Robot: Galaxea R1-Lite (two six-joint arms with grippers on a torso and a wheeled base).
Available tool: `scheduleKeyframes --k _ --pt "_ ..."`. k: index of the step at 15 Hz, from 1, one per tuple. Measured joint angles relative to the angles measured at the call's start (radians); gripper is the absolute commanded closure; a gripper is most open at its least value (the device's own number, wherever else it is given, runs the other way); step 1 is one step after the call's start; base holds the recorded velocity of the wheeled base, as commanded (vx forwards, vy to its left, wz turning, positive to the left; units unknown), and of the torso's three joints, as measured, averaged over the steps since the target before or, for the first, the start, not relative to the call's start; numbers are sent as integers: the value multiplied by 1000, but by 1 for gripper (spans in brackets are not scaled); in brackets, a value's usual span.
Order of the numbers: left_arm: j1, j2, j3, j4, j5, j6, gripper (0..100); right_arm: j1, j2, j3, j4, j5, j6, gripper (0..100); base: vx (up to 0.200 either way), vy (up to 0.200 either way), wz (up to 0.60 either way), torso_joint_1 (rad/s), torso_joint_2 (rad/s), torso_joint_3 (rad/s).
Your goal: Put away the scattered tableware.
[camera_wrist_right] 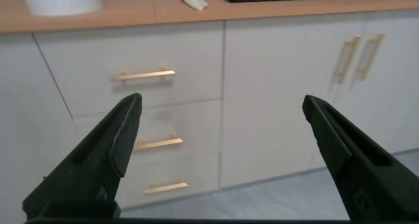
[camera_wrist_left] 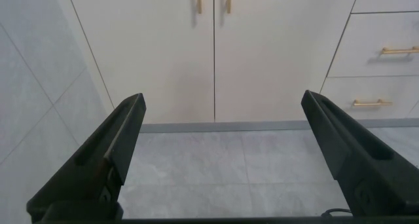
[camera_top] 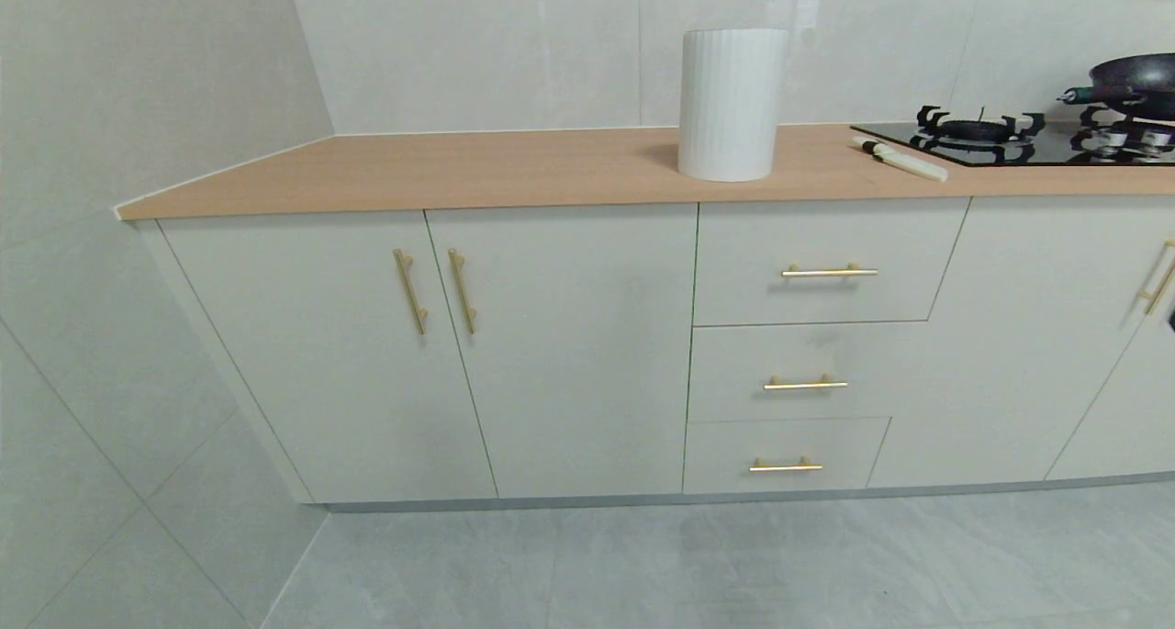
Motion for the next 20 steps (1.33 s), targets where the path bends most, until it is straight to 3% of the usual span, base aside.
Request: scheduleKeyframes --k 7,12,18,20 --pt "0 0 0 0 0 1 0 -11 -704 73 734 -49 -102 0 0 0 0 0 0 0" --pt "0 0 0 0 0 0 0 -64 -886 279 654 -95 26 0 0 0 0 0 0 0" --pt "0 0 0 0 0 1 0 -74 -928 310 762 264 57 0 0 0 0 0 0 0" --pt "0 0 0 0 0 0 0 -74 -930 311 765 296 56 0 0 0 0 0 0 0"
